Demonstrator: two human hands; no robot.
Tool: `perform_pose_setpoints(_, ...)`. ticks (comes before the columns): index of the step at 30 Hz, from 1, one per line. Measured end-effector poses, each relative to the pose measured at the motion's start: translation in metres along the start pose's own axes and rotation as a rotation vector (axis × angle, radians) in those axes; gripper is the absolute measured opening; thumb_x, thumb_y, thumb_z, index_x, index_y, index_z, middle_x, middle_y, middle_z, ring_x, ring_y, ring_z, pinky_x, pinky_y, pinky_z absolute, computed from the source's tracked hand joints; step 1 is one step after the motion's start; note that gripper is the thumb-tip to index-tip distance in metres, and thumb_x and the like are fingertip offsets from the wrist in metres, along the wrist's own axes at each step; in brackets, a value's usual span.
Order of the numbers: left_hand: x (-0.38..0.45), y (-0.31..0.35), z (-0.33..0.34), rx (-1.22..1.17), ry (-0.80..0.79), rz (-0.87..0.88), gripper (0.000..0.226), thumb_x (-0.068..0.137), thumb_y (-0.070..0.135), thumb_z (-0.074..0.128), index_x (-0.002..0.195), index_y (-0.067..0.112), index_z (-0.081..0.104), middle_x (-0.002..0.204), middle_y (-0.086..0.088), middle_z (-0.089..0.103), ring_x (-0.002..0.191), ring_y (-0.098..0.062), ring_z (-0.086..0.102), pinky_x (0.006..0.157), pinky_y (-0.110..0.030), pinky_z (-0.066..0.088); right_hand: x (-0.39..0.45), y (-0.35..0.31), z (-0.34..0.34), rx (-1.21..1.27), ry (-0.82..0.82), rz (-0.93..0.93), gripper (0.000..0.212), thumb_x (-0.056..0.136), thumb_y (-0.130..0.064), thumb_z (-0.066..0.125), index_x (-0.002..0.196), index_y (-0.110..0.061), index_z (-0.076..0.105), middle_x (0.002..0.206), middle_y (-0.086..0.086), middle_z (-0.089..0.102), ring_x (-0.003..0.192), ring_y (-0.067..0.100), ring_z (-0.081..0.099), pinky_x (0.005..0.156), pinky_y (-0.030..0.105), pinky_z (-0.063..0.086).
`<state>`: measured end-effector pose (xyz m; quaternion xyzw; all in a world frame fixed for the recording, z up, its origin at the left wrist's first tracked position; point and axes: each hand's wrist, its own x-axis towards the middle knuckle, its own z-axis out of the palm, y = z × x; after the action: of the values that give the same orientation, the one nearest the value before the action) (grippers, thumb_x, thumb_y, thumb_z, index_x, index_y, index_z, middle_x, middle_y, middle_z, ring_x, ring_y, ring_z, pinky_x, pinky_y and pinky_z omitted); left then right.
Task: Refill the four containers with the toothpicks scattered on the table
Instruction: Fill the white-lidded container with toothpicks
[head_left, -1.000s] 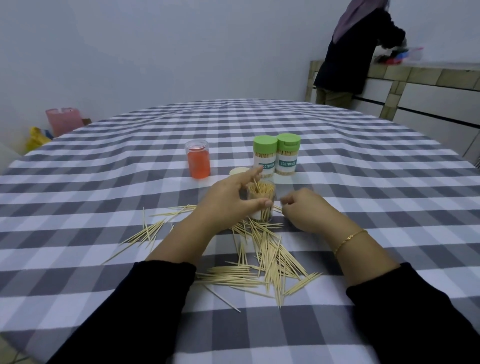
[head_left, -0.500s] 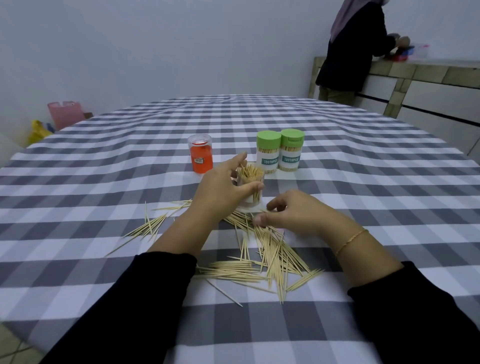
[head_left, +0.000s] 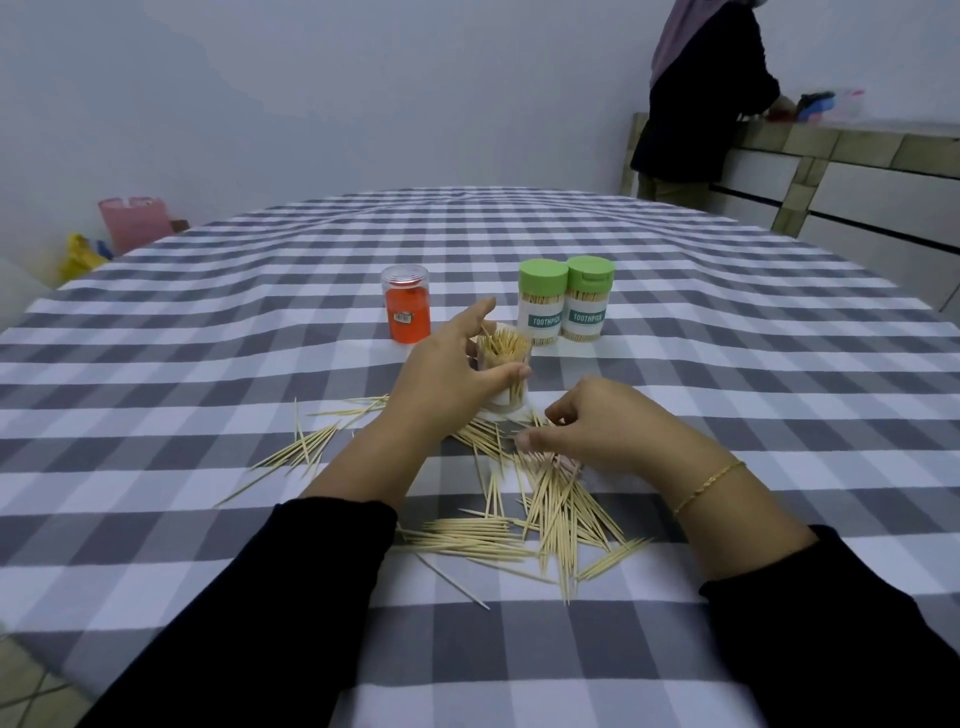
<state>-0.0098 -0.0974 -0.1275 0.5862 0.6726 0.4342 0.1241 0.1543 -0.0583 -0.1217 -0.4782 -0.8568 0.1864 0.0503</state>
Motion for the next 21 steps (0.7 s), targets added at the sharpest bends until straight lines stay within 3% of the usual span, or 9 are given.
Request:
perform_pose_setpoints(4,0.0,0.0,0.0,-0.002,-0.005,-0.01,0.084,0.08,0.037,0.075,0.15,0.034,0.028,0.141,0.006,0.052,0.114,-0.007,0.05,0.08,-0.019,0.045,-0.002,-0.002,0.0,-0.089,0.004,0.025,0.037,0.082,-0.047,0.065,0.098,-0.014,0.072,0.089,0.003,0.07,0.082,0.016,0.062,0.078,0.035,0.054)
perform_pose_setpoints(7,-0.001,0.0,0.0,-0.007,-0.008,-0.014,0.089,0.079,0.036,0.076,0.151,0.034,0.023,0.14,0.005,0.052,0.116,-0.01,0.051,0.085,-0.023,0.045,0.001,-0.004,0.001,-0.165,0.015,0.002,0.026,0.091,-0.037,0.056,0.095,-0.017,0.072,0.087,0.002,0.066,0.081,0.018,0.06,0.07,0.03,0.05)
perform_pose_setpoints(10,-0.001,0.001,-0.001,-0.02,-0.008,-0.014,0.095,0.078,0.036,0.077,0.152,0.035,0.018,0.139,0.003,0.054,0.116,-0.011,0.053,0.095,-0.031,0.048,0.006,-0.005,0.003,-0.301,-0.015,0.018,0.021,0.096,-0.026,0.05,0.104,-0.015,0.067,0.098,0.005,0.06,0.091,0.024,0.059,0.074,0.031,0.047)
perform_pose_setpoints(15,-0.003,0.001,-0.001,-0.022,-0.01,-0.013,0.097,0.078,0.036,0.077,0.153,0.034,0.016,0.14,0.001,0.053,0.121,-0.016,0.053,0.098,-0.034,0.048,0.008,-0.006,0.011,-0.467,0.134,-0.025,0.021,0.087,-0.019,0.061,0.107,-0.017,0.066,0.094,0.003,0.052,0.091,0.024,0.056,0.068,0.03,0.041)
perform_pose_setpoints(21,-0.003,0.001,-0.001,-0.045,0.015,-0.016,0.1,0.077,0.036,0.078,0.153,0.035,0.013,0.139,0.0,0.054,0.117,-0.016,0.055,0.098,-0.035,0.049,-0.001,-0.011,0.009,-0.598,0.181,-0.091,0.032,0.086,-0.016,0.063,0.118,-0.017,0.06,0.112,0.005,0.057,0.103,0.024,0.054,0.077,0.031,0.038)
